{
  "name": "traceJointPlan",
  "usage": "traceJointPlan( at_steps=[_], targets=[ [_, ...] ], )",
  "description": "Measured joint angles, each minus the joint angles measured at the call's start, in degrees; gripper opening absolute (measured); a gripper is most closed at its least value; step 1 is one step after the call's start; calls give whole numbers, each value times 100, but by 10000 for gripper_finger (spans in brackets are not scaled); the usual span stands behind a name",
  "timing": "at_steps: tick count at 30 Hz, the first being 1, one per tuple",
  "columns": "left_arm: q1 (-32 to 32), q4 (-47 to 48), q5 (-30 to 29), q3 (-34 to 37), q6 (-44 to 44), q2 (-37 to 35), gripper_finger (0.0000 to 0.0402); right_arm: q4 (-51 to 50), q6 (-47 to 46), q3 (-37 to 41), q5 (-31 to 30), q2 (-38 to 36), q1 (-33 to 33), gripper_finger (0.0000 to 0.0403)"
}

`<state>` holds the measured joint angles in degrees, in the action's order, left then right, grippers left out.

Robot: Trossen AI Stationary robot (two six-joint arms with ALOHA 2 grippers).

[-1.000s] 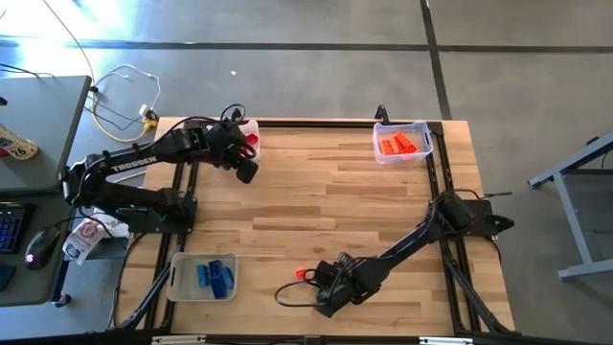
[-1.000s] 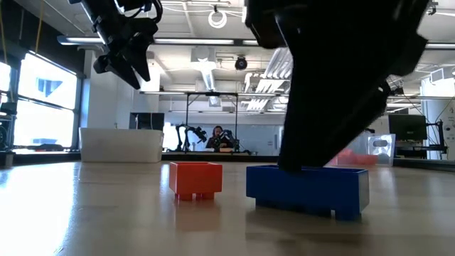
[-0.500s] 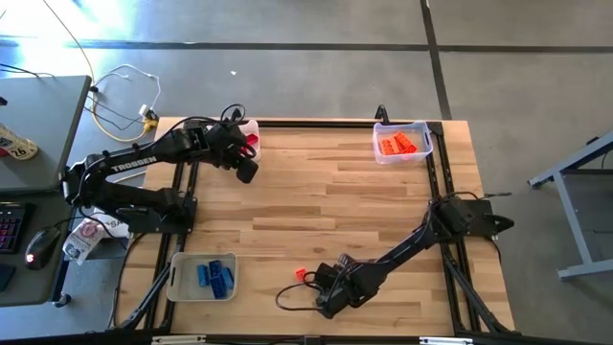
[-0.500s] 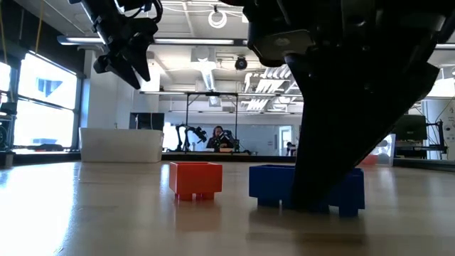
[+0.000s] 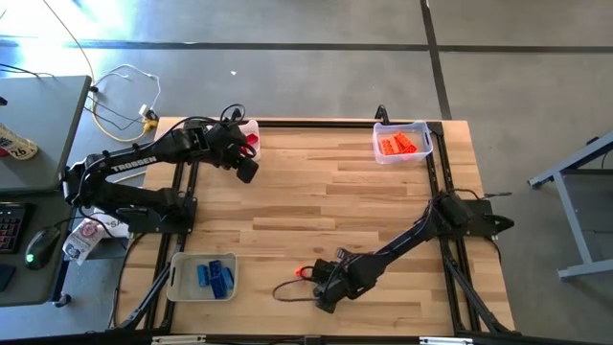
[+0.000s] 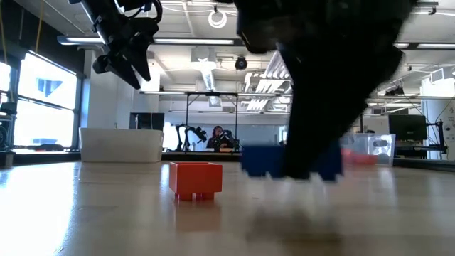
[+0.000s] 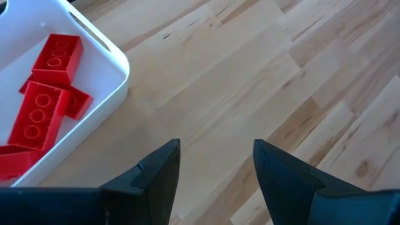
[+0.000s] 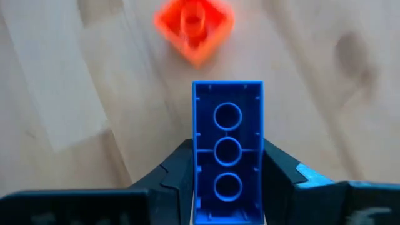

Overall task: Sort & place blocks by color
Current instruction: Put the blue game piece into the gray bin

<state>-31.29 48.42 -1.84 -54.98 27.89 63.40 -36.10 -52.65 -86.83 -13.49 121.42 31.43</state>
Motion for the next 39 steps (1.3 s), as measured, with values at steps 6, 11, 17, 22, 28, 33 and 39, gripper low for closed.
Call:
traceJointPlan(
  at_steps=[6,11,17,22,28,33,39],
  targets=[
    [-2,2,266,0,55,0,186,7,374,-8,-159,-271,-187,107],
    [1,-31,525,0,456,0,186,49,794,-11,-374,-514,-372,107],
    [94,-43,819,0,605,0,186,94,1455,-15,-835,-699,-616,107],
    [325,-119,1058,0,795,0,186,132,2010,-15,-1179,-795,-801,107],
    [752,-346,1055,2,1124,1,186,466,2692,-20,-1489,-839,-1011,107],
    [1138,-749,1025,2,1424,2,186,704,3232,-20,-1829,-843,-1125,107],
    [1660,-1326,960,2,1718,36,186,1215,4026,-20,-2401,-847,-1174,107]
  ],
)
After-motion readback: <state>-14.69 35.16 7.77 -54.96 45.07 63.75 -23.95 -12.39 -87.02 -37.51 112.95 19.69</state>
